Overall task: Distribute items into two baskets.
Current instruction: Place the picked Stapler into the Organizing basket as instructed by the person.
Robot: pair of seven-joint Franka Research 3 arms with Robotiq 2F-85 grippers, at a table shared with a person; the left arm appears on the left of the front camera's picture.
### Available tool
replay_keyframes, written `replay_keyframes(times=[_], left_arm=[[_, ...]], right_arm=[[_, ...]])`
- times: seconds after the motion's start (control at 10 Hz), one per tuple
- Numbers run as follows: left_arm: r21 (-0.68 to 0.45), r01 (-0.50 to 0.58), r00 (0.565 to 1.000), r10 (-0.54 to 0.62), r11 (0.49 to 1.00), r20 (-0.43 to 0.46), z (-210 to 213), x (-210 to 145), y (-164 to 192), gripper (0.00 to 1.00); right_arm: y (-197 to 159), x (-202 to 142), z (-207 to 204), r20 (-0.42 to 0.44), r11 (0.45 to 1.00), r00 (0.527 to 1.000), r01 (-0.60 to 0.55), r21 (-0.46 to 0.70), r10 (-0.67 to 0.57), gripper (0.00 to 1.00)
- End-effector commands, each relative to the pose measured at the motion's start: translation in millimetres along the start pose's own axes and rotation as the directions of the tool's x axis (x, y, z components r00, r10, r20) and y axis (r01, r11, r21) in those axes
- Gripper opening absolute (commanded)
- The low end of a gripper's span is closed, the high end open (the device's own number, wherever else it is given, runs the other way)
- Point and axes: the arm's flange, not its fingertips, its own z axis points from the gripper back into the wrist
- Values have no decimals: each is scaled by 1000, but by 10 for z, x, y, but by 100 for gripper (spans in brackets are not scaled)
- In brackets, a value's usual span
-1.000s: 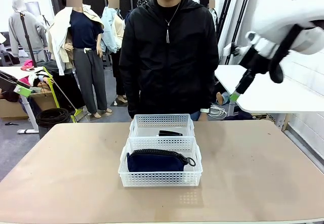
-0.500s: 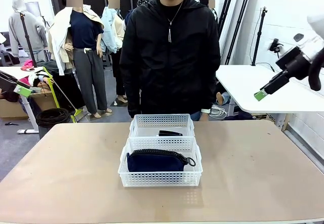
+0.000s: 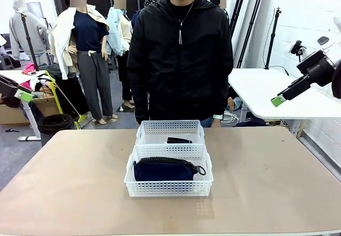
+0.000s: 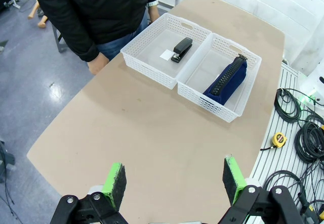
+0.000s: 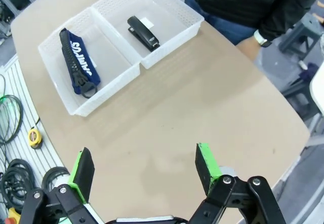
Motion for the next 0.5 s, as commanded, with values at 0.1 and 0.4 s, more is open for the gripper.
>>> replay_keyframes(times=[0.1,0.4], left_arm=[[-10,2,1000,-2,1000,18,10,-6,-6,100],[-10,2,1000,-2,1000,18,10,-6,-6,100]], right_arm=[[-24,7,-12,-2,1000,1000,4,0,-4,100],[-24,7,-12,-2,1000,1000,4,0,-4,100]])
